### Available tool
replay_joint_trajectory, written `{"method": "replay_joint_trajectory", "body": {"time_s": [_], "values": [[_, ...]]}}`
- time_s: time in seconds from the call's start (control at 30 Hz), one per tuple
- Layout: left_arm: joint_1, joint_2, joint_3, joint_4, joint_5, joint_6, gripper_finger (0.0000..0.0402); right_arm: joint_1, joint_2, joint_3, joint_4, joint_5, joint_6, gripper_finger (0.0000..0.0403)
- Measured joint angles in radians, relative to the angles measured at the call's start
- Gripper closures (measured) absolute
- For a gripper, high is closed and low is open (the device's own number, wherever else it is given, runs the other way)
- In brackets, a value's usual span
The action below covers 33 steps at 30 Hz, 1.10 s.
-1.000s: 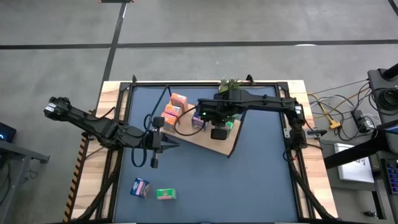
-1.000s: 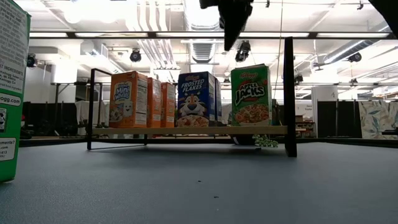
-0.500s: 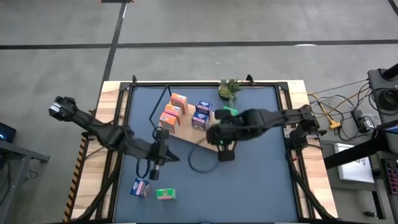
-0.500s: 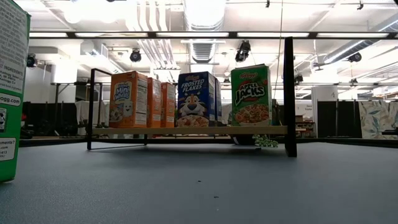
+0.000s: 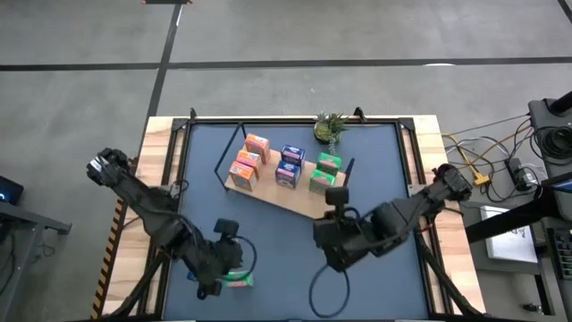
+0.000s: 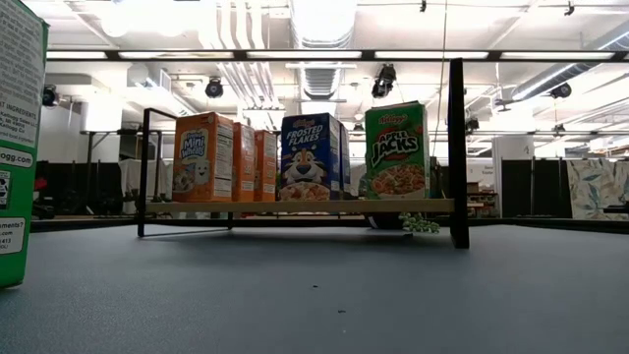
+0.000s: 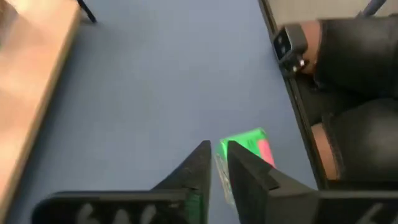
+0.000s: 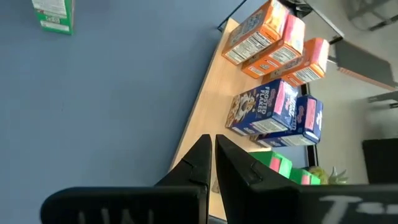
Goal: Stack cereal on shelf
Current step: Put the green cereal box on the shelf aligned with other green cereal boxes
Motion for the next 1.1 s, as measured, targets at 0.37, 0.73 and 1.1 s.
{"method": "replay_joint_trajectory", "body": {"time_s": [0.37,0.73,1.1], "values": [[-0.112,0.073,-0.026,-0.005,-0.050,-0.182,0.0180,0.122,-0.001,-0.087,0.035,0.098,0.154,0.0390],[-0.149,0.183,-0.046,0.025,-0.069,-0.222,0.0105,0.133,-0.001,-0.177,0.131,0.098,0.175,0.0390],[-0.149,0.204,-0.056,0.025,-0.071,-0.259,0.0152,0.133,-0.001,-0.190,0.146,0.096,0.178,0.0390]]}}
